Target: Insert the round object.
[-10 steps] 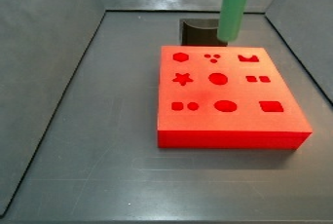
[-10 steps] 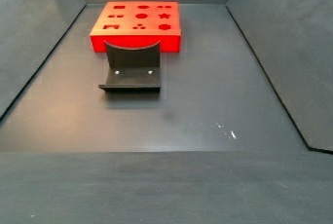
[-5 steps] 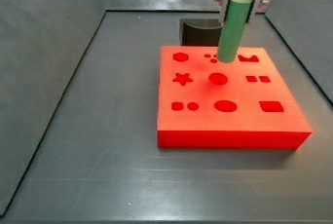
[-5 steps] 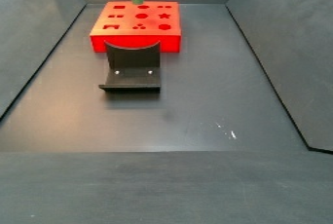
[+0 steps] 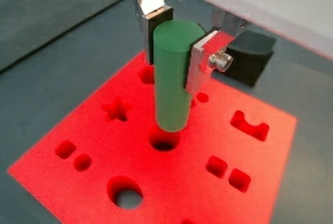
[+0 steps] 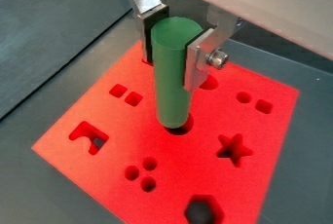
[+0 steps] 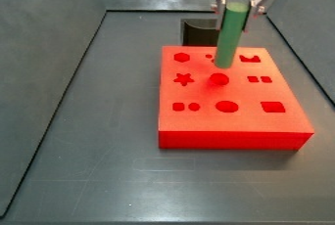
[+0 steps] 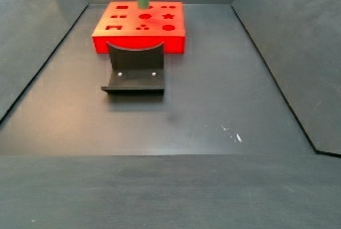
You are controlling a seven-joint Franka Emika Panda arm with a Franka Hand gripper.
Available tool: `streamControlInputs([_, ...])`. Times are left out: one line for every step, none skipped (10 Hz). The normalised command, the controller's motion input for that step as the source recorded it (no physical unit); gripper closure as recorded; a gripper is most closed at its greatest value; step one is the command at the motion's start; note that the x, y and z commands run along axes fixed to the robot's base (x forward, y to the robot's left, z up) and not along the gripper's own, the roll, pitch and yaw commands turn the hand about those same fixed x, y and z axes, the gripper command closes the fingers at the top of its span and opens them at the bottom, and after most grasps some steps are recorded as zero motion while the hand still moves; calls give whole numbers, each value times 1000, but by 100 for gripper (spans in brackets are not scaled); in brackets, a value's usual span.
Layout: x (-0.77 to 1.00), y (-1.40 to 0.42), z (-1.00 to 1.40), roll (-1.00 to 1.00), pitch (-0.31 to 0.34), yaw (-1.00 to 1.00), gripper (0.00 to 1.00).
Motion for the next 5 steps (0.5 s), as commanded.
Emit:
streamControlInputs([103, 0, -226, -33, 39, -43, 100])
streamControlInputs([0, -6, -303, -36, 36, -57, 100])
streamControlInputs([-9, -46, -394, -57, 20, -74, 100])
streamControlInputs([-111, -37, -417, -39, 20, -106, 100])
streamControlInputs([-114, -137, -220, -23, 20, -160, 100])
